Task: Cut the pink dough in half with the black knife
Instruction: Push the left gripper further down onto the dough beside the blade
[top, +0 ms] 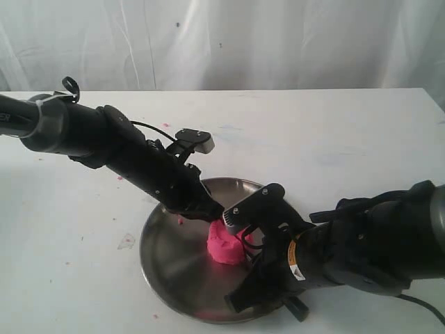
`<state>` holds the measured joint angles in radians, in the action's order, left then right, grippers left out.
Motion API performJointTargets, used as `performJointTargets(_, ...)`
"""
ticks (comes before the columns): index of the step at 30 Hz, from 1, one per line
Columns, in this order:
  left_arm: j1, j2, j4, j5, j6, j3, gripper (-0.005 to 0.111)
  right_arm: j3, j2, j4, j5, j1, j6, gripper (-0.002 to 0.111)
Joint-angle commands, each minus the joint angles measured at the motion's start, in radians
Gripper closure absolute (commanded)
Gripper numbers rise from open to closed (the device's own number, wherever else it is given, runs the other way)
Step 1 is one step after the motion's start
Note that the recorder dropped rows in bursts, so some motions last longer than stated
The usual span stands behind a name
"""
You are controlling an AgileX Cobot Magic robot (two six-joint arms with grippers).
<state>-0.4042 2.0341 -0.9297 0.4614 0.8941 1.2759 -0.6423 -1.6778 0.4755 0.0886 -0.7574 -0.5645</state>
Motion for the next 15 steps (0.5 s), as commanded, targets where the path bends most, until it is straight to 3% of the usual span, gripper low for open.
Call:
performJointTargets(1,-0.007,0.005,0.017,0.007,0.001,-0.006,0.107,0.004,0.01,0.014,-0.016,0.001,0.01,0.108)
performJointTargets(15,-0.007,-0.062,0.034,0.003,0.001,-0.006,0.107,0.004,0.01,0.014,-0.014,0.001,0.01,0.108)
